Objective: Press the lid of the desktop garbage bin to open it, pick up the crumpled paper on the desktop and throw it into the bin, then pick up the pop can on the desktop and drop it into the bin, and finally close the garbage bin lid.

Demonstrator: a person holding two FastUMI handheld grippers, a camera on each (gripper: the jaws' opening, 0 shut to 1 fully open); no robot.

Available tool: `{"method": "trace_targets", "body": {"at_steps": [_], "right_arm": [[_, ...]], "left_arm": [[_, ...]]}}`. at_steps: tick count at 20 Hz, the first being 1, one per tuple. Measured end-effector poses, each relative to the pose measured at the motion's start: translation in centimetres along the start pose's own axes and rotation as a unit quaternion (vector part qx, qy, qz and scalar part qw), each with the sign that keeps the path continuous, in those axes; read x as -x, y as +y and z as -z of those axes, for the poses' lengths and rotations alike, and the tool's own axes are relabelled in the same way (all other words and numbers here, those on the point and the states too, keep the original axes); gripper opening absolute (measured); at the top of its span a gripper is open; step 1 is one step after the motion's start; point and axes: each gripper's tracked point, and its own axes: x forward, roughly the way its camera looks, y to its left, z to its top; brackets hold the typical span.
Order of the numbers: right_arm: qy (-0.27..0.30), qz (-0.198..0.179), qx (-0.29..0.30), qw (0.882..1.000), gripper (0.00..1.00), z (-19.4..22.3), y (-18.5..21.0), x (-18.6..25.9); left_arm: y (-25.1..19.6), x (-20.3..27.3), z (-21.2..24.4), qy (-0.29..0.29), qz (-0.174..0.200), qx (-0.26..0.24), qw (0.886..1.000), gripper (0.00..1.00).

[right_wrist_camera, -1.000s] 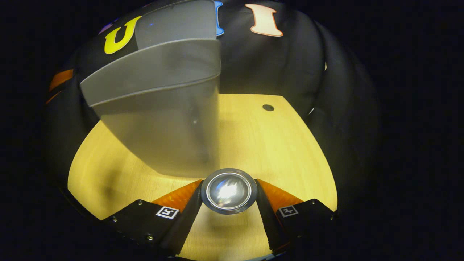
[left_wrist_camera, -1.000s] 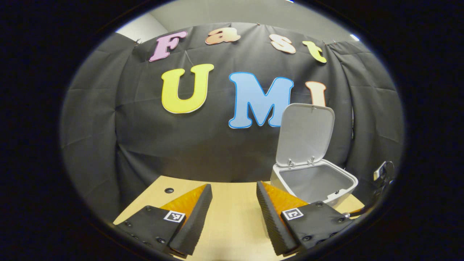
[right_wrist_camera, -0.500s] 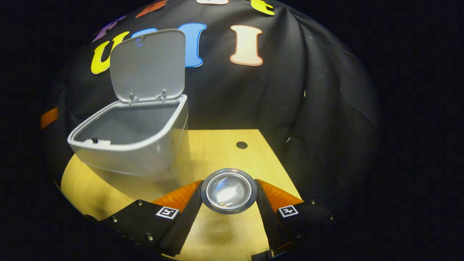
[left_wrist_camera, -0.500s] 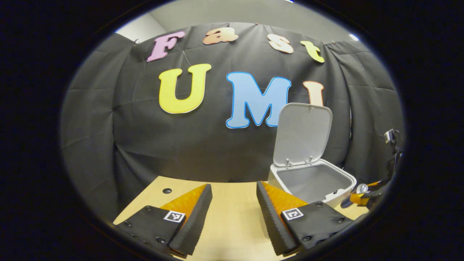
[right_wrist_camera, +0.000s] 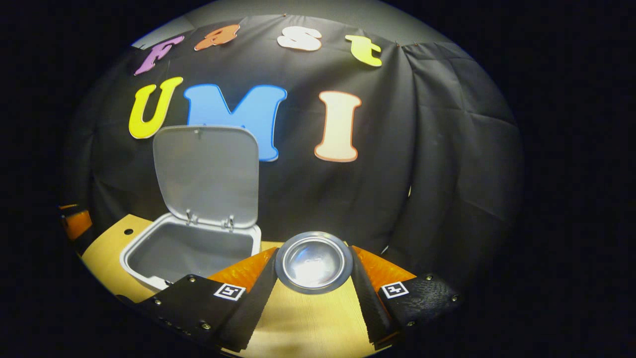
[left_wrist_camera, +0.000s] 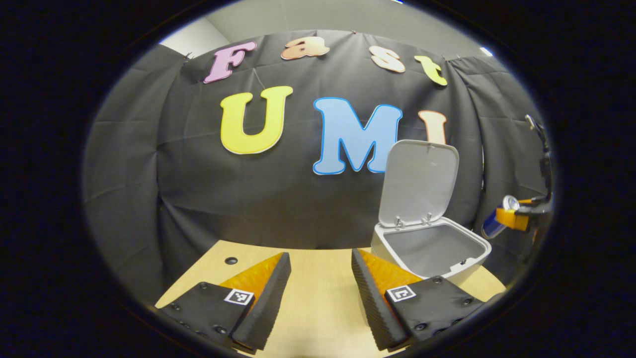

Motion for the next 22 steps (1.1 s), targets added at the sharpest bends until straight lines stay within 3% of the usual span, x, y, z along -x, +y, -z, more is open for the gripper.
{"method": "trace_targets", "body": {"at_steps": [4,8,9,10,11,13,14,16,22], "right_arm": [[-0.048,-0.032,-0.004,0.998,0.84,-2.7,2.1,-0.6],[-0.059,-0.067,-0.003,0.996,0.84,-3.6,4.3,-0.4],[-0.057,-0.076,0.0,0.995,0.84,-3.5,4.9,-0.3],[-0.055,-0.084,0.003,0.995,0.84,-3.3,5.5,-0.2],[-0.052,-0.092,0.007,0.994,0.84,-3.3,6.0,-0.1],[-0.048,-0.105,0.014,0.993,0.84,-3.0,6.9,0.0],[-0.046,-0.112,0.016,0.992,0.84,-2.8,7.3,0.1],[-0.038,-0.124,0.021,0.991,0.84,-2.4,7.6,0.1],[0.011,-0.153,0.024,0.988,0.84,0.8,9.6,0.5]], "left_arm": [[0.3,0.1,0.0,0.0,-0.004,0.001,1.0,0.85],[0.9,0.1,0.0,0.0,-0.01,0.002,1.0,0.85],[1.0,0.2,0.0,0.0,-0.012,0.003,1.0,0.82],[1.2,0.2,0.0,0.001,-0.014,0.003,1.0,0.85],[1.4,0.3,0.1,0.001,-0.017,0.003,1.0,0.79],[1.6,0.3,0.1,0.002,-0.02,0.005,1.0,0.85],[1.8,0.3,0.2,0.002,-0.022,0.005,1.0,0.79],[2.0,0.5,0.1,0.001,-0.025,0.007,1.0,0.85],[2.2,0.6,0.5,0.004,-0.028,0.012,1.0,0.82]]}}
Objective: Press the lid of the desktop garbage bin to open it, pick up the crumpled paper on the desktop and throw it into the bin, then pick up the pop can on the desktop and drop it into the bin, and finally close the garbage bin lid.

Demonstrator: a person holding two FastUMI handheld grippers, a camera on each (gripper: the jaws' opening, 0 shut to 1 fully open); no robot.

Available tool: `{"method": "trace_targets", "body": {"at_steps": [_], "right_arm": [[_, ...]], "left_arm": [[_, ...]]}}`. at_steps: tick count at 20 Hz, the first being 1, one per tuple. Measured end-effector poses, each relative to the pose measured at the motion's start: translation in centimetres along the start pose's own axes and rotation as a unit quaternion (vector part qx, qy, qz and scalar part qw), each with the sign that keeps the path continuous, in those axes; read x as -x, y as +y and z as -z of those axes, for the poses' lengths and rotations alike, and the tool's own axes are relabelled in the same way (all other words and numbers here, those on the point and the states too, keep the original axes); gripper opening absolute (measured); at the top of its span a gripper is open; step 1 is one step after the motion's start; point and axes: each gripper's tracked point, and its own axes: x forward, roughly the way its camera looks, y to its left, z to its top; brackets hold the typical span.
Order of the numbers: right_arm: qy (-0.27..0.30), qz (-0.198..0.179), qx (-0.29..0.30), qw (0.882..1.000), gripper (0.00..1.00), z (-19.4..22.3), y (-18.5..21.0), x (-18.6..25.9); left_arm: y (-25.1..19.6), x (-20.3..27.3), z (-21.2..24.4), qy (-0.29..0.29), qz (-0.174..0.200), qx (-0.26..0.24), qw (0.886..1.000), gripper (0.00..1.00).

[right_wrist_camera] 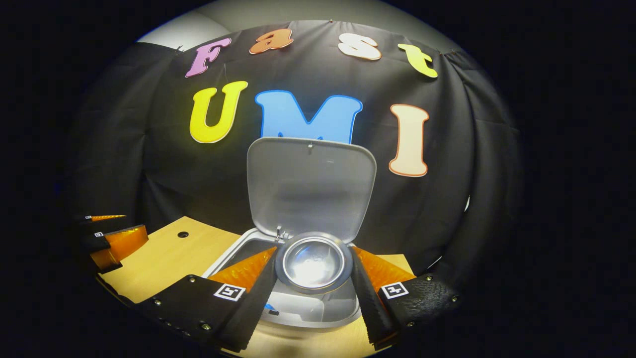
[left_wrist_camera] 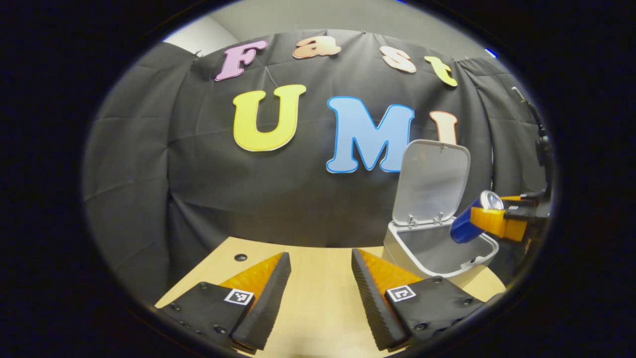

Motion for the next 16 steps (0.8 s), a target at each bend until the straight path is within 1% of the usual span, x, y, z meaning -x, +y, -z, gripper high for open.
{"method": "trace_targets", "body": {"at_steps": [1,2,9,10,11,13,14,15,16], "right_arm": [[0.011,-0.007,-0.003,1.0,0.84,0.7,0.5,0.1],[0.021,-0.012,-0.007,1.0,0.84,1.2,0.8,0.1],[0.069,-0.017,-0.021,0.997,0.84,4.4,1.8,-0.5],[0.07,-0.016,-0.022,0.997,0.84,4.5,1.8,-0.6],[0.071,-0.015,-0.024,0.997,0.84,4.6,1.9,-0.7],[0.074,-0.016,-0.027,0.997,0.84,4.9,2.1,-0.9],[0.075,-0.015,-0.026,0.997,0.84,5.0,2.0,-1.1],[0.076,-0.015,-0.025,0.997,0.84,5.3,2.0,-1.0],[0.076,-0.015,-0.024,0.997,0.84,5.2,2.0,-1.0]], "left_arm": [[0.0,0.0,0.1,0.001,0.0,0.001,1.0,0.8],[0.0,0.1,0.1,0.002,0.0,0.002,1.0,0.85],[0.4,0.4,0.8,0.007,-0.003,0.003,1.0,0.85],[0.6,0.4,0.8,0.008,-0.004,0.003,1.0,0.82],[0.7,0.4,1.0,0.009,-0.005,0.004,1.0,0.85],[0.9,0.5,1.0,0.01,-0.007,0.004,1.0,0.85],[1.0,0.6,1.0,0.009,-0.008,0.004,1.0,0.82],[1.2,0.6,1.0,0.009,-0.009,0.004,1.0,0.85],[1.3,0.7,1.0,0.01,-0.01,0.004,1.0,0.85]]}}
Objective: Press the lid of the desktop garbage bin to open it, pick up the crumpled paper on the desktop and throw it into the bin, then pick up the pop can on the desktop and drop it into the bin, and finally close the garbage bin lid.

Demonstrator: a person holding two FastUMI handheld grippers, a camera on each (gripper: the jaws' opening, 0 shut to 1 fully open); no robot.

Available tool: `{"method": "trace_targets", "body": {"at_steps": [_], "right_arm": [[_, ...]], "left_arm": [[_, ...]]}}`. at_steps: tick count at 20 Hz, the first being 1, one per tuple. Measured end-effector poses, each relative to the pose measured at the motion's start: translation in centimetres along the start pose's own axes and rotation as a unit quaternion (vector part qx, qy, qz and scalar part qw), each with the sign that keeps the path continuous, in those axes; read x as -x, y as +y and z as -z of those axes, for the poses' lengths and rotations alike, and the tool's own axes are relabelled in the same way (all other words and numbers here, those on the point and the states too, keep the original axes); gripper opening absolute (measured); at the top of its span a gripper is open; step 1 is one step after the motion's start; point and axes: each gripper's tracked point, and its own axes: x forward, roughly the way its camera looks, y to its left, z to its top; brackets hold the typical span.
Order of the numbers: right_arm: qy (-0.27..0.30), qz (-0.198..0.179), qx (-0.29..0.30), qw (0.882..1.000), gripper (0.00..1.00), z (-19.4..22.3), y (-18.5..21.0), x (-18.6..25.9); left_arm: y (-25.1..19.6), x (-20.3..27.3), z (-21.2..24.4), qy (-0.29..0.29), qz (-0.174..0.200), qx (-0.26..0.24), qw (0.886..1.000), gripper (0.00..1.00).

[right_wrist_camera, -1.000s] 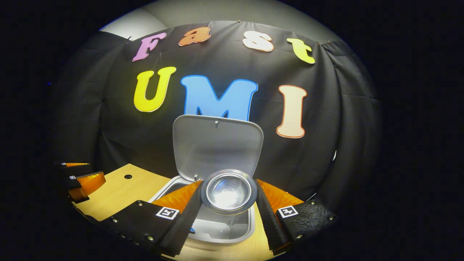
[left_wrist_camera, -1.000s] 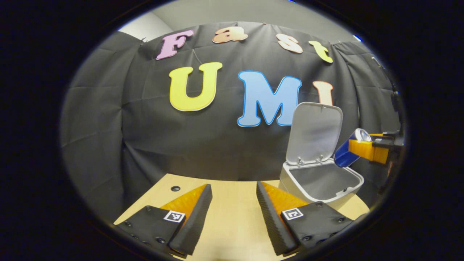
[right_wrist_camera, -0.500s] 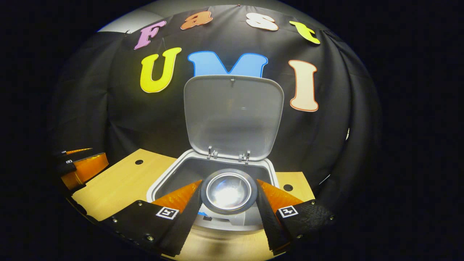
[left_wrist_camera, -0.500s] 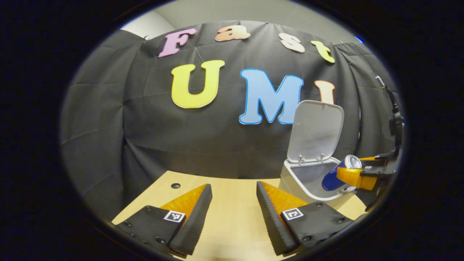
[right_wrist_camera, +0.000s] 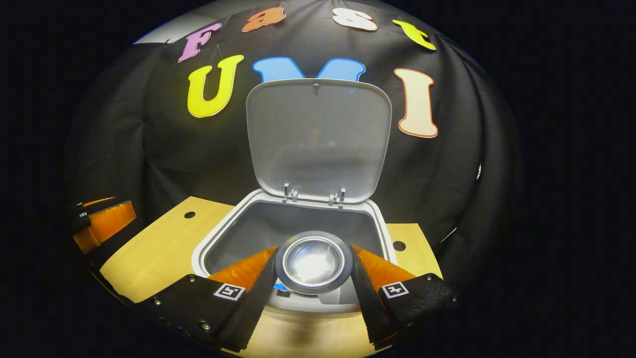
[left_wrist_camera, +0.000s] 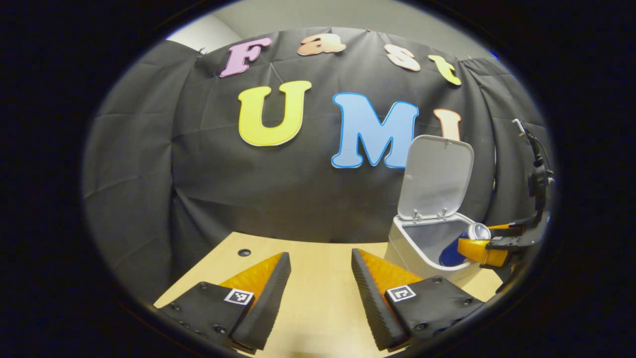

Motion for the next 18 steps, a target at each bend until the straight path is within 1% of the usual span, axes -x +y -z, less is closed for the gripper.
{"method": "trace_targets", "body": {"at_steps": [8,9,10,13,14,15,17,18], "right_arm": [[0.004,-0.007,-0.003,1.0,0.85,0.32,0.36,0.2],[0.004,-0.007,-0.003,1.0,0.85,0.37,0.3,0.22],[0.003,-0.006,-0.003,1.0,0.85,0.27,0.27,0.26],[0.001,-0.004,-0.002,1.0,0.85,0.23,0.21,0.37],[-0.001,-0.003,-0.003,1.0,0.85,0.11,0.19,0.39],[-0.002,-0.003,-0.004,1.0,0.85,0.05,0.19,0.4],[-0.006,-0.004,-0.009,1.0,0.85,-0.17,0.22,0.57],[-0.01,-0.003,-0.011,1.0,0.85,-0.39,0.16,0.64]], "left_arm": [[0.1,-0.02,0.28,0.002,0.0,0.004,1.0,0.85],[0.06,-0.06,0.23,0.002,0.0,0.004,1.0,0.84],[0.0,-0.01,0.19,0.002,0.001,0.004,1.0,0.8],[-0.11,0.01,0.33,0.003,0.002,0.005,1.0,0.8],[-0.14,0.12,0.28,0.003,0.002,0.004,1.0,0.84],[-0.18,0.14,0.24,0.003,0.003,0.004,1.0,0.82],[-0.17,0.25,0.22,0.003,0.003,0.003,1.0,0.82],[-0.22,0.28,0.16,0.002,0.004,0.002,1.0,0.84]]}}
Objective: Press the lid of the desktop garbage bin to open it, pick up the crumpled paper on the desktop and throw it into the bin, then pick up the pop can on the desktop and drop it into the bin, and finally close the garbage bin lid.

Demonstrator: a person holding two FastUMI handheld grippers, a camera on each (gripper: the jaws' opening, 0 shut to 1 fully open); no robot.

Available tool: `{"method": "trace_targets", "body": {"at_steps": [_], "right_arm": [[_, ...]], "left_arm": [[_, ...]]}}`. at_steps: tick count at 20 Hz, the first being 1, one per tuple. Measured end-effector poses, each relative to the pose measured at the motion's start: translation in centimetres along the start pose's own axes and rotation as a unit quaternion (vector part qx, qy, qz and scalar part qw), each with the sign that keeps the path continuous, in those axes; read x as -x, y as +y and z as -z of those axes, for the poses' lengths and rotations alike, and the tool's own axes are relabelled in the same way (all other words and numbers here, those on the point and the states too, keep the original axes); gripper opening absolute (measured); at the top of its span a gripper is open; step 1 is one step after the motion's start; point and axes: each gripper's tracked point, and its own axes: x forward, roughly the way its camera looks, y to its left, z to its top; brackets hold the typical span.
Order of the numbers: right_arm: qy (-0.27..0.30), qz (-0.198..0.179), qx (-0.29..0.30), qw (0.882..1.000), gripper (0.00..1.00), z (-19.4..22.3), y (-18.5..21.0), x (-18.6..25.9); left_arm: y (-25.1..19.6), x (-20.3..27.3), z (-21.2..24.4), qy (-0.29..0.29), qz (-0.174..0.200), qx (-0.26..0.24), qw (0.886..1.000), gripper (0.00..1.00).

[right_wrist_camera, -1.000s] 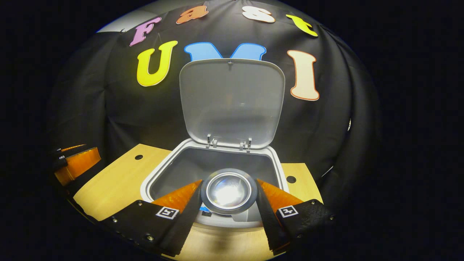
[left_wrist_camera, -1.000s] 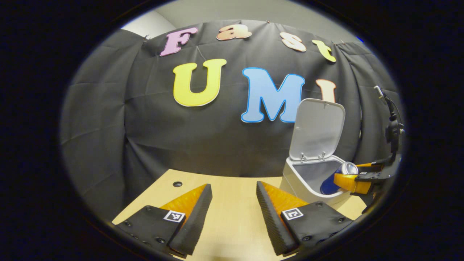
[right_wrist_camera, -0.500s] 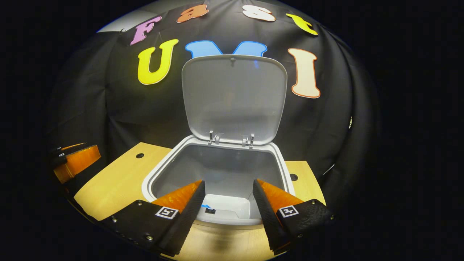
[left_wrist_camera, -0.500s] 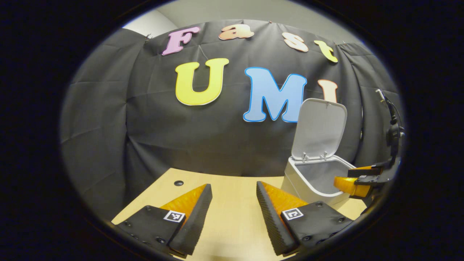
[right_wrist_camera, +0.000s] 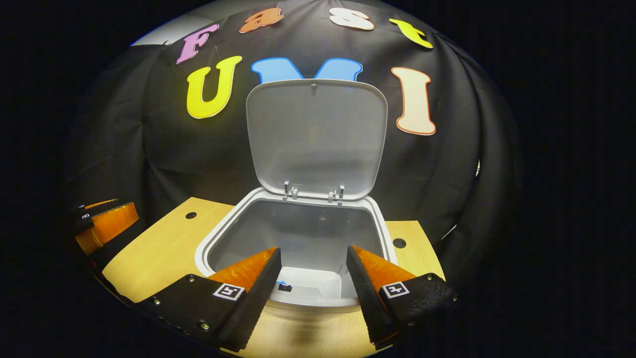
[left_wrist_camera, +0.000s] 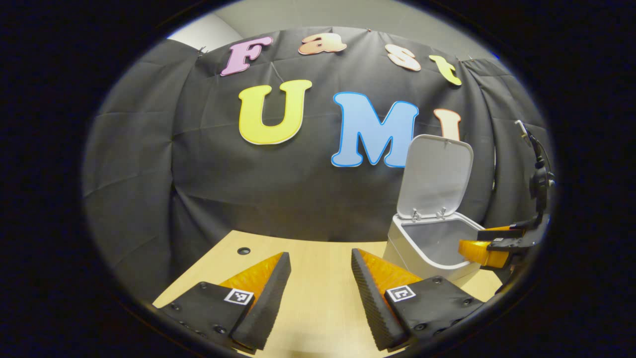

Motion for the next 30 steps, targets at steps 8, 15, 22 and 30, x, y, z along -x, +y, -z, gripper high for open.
{"method": "trace_targets", "body": {"at_steps": [8,15,22,30], "right_arm": [[-0.029,0.01,-0.003,1.0,0.85,-2.5,-0.6,0.9],[-0.082,0.026,-0.009,0.996,0.85,-7.3,-1.7,1.6],[-0.155,0.038,-0.024,0.987,0.85,-13.9,-2.4,1.8],[-0.216,0.037,-0.035,0.975,0.84,-19.3,-2.0,1.4]], "left_arm": [[-0.3,0.5,0.0,-0.001,0.004,-0.001,1.0,0.82],[0.1,0.9,-0.1,-0.002,0.003,-0.002,1.0,0.85],[1.0,1.5,0.0,-0.001,-0.001,0.003,1.0,0.84],[3.5,2.4,-0.1,0.0,-0.024,0.011,1.0,0.84]]}}
